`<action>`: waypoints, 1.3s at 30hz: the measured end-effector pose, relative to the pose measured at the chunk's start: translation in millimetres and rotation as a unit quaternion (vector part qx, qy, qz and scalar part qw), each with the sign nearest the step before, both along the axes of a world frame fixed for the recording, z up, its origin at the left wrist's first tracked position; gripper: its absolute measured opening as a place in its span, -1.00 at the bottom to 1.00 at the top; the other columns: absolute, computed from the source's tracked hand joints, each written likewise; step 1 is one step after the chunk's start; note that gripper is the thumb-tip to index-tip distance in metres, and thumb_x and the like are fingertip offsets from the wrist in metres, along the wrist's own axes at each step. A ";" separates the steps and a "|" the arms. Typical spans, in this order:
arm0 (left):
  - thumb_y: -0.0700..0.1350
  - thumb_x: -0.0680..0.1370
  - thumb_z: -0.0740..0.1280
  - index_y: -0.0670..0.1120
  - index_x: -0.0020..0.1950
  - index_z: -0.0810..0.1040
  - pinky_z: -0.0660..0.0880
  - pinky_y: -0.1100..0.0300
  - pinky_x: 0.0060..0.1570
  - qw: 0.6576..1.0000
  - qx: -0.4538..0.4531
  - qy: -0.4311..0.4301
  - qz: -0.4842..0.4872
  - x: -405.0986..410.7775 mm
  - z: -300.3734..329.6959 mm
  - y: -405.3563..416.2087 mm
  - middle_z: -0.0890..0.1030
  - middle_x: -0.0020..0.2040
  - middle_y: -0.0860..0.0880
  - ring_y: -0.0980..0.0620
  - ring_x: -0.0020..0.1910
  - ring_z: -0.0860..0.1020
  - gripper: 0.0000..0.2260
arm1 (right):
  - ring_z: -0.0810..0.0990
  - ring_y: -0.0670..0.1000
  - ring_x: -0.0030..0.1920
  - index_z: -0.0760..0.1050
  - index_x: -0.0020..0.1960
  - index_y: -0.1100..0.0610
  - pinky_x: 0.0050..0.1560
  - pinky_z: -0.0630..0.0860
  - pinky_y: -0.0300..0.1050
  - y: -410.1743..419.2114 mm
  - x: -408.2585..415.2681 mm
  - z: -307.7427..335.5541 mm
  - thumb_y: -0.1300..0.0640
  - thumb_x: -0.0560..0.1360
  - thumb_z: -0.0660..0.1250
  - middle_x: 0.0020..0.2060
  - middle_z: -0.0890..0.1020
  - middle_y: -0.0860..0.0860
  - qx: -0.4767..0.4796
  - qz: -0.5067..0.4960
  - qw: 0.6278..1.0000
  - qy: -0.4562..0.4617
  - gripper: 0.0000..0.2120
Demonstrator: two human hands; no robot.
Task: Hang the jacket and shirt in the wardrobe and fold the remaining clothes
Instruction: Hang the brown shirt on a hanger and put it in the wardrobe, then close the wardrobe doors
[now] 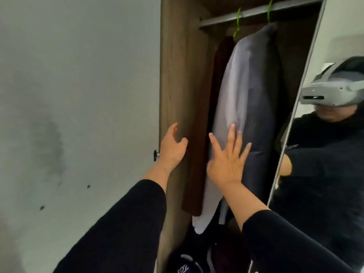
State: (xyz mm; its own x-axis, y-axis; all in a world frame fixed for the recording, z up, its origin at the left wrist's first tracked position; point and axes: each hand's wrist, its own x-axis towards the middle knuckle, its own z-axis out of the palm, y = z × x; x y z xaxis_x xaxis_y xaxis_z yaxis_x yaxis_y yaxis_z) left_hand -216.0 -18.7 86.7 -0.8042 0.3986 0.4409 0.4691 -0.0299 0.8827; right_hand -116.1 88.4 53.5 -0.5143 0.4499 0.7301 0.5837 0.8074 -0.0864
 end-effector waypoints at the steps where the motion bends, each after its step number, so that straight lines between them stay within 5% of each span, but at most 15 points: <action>1: -0.23 0.56 0.26 -0.04 0.50 0.22 0.25 0.24 0.32 0.999 -0.003 0.002 0.039 4.6 -6.0 -20.5 0.32 0.46 -0.03 0.01 0.44 0.30 -0.48 | -0.32 0.25 0.50 -0.05 0.54 -0.17 0.44 -0.26 0.35 -15.1 2.1 -6.0 0.12 0.43 0.28 0.49 -0.36 0.18 -0.013 0.008 1.000 -0.028 -0.19; 5: -0.25 0.53 0.23 -0.07 0.42 0.32 0.28 0.19 0.27 0.974 -0.041 0.027 0.222 19.4 -18.1 -110.5 0.33 0.40 -0.07 -0.05 0.37 0.34 -0.55 | -0.37 0.25 0.49 -0.12 0.55 -0.16 0.44 -0.26 0.34 -80.1 2.2 -18.9 0.09 0.48 0.21 0.47 -0.42 0.18 -0.043 0.074 0.990 -0.114 -0.23; 13: -0.29 0.42 0.24 -0.06 0.29 0.39 0.34 0.08 0.01 0.849 -0.090 0.095 0.512 34.8 -6.3 -252.9 0.34 0.29 -0.09 -0.11 0.23 0.34 -0.56 | -0.37 0.20 0.50 -0.16 0.55 -0.11 0.45 -0.28 0.30 -227.1 -19.3 -32.9 0.15 0.48 0.17 0.49 -0.39 0.14 -0.092 0.255 0.937 -0.219 -0.24; 17: -0.25 0.50 0.25 -0.18 0.38 0.25 0.36 0.07 0.18 0.898 -0.065 0.054 0.432 18.9 1.6 -293.3 0.27 0.37 -0.13 -0.12 0.33 0.31 -0.54 | -0.39 0.17 0.50 -0.23 0.56 -0.06 0.45 -0.31 0.28 -284.5 -32.4 -35.8 0.14 0.50 0.14 0.49 -0.40 0.11 -0.121 0.301 0.908 -0.266 -0.24; 21: -0.20 0.61 0.18 -0.19 0.44 0.17 0.40 0.11 0.26 0.938 -0.011 0.014 0.348 0.1 10.2 -310.9 0.41 0.34 -0.15 -0.11 0.29 0.44 -0.58 | -0.35 0.14 0.51 -0.28 0.55 -0.01 0.48 -0.30 0.23 -318.7 -44.4 -34.8 0.13 0.54 0.14 0.51 -0.36 0.10 -0.158 0.325 0.889 -0.282 -0.24; 26: -0.13 0.62 0.18 -0.23 0.15 0.49 0.36 0.20 -0.07 0.916 -0.056 0.068 0.391 -1.0 0.7 -320.1 0.55 -0.03 -0.09 -0.03 -0.06 0.50 -0.78 | -0.26 0.13 0.54 -0.32 0.55 0.01 0.49 -0.17 0.18 -333.1 -46.6 -39.1 -0.02 0.59 0.16 0.53 -0.31 0.08 -0.237 0.345 0.874 -0.249 -0.23; 31: 0.02 0.58 0.25 -0.10 -0.24 0.44 0.29 0.28 -0.38 0.910 -0.052 0.094 0.400 40.0 -6.7 -301.9 0.47 -0.36 0.05 0.10 -0.37 0.41 -0.74 | -0.09 0.14 0.55 -0.34 0.54 0.04 0.49 0.06 0.17 -335.6 -25.7 -43.6 -0.20 0.53 0.22 0.55 -0.21 0.06 -0.302 0.355 0.869 -0.167 -0.11; 36: 0.13 0.53 0.26 -0.04 -0.32 0.50 0.35 0.26 -0.36 0.906 -0.057 0.128 0.399 91.6 -12.6 -263.2 0.53 -0.39 0.06 0.11 -0.37 0.50 -0.68 | 0.19 0.12 0.49 -0.32 0.54 0.17 0.37 0.33 0.00 -314.7 9.8 -47.1 -0.11 0.57 0.19 0.55 -0.07 0.14 -0.309 0.330 0.887 -0.096 -0.15; 39: 0.15 0.51 0.29 0.06 -0.25 0.55 0.38 0.31 -0.29 0.917 -0.038 0.128 0.377 128.1 -13.3 -231.0 0.57 -0.32 0.12 0.17 -0.28 0.54 -0.77 | 0.36 0.14 0.38 -0.09 0.55 0.11 0.31 0.42 0.04 -284.7 48.0 -46.6 0.09 0.58 0.17 0.48 0.20 0.13 -0.343 0.346 0.872 -0.045 -0.35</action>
